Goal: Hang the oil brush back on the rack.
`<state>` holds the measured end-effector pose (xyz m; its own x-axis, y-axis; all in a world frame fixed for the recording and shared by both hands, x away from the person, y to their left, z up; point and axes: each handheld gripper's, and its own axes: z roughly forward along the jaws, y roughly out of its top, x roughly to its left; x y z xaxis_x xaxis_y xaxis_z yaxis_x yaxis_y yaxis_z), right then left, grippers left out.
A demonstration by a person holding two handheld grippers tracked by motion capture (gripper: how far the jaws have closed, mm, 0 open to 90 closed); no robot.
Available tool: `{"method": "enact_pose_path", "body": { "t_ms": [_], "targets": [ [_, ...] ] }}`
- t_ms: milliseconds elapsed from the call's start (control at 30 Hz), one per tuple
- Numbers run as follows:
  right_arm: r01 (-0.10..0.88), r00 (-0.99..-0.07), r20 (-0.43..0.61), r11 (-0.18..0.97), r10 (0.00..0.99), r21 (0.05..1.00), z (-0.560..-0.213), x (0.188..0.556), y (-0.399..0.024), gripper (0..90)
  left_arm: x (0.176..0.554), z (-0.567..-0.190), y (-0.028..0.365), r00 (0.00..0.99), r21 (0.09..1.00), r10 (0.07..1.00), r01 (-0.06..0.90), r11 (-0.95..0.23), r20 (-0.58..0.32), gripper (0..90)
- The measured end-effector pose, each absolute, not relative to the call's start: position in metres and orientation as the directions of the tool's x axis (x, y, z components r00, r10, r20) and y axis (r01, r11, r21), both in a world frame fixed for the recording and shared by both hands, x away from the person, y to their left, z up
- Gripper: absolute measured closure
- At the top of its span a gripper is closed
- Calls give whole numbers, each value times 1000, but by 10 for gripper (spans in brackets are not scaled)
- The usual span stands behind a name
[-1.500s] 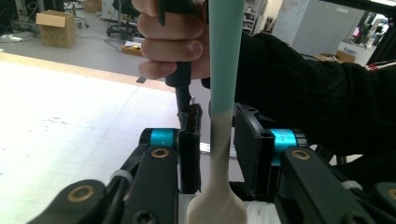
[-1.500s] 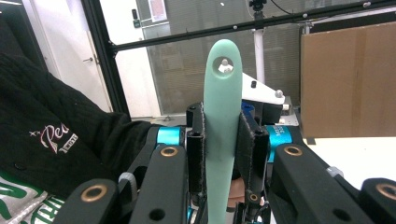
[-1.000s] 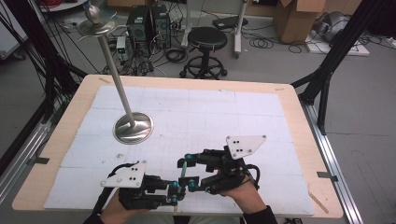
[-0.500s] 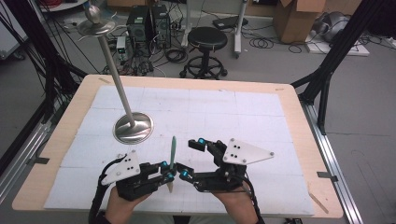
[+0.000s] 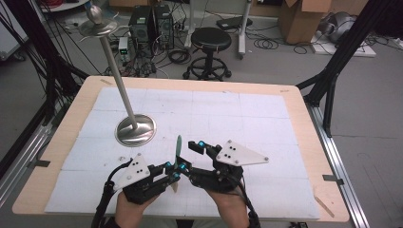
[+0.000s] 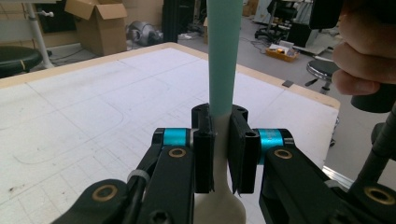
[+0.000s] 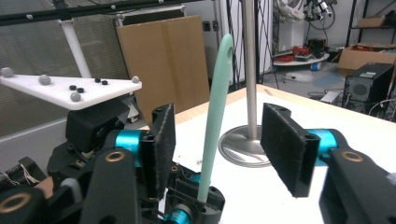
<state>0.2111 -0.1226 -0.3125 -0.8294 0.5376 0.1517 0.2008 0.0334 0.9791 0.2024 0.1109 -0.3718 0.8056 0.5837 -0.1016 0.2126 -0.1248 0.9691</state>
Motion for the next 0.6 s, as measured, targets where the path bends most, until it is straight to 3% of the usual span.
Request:
{"method": "enact_pose_path", "body": {
  "t_ms": [200, 600],
  "targets": [
    [223, -815, 160, 47, 556, 974, -314, 211, -116, 611, 200, -371, 108, 796, 972, 599, 201, -125, -88, 811],
    [260, -795, 185, 49, 578, 964, -315, 212, -110, 743, 198, -370, 105, 788, 974, 612, 190, -127, -74, 810]
  ]
}}
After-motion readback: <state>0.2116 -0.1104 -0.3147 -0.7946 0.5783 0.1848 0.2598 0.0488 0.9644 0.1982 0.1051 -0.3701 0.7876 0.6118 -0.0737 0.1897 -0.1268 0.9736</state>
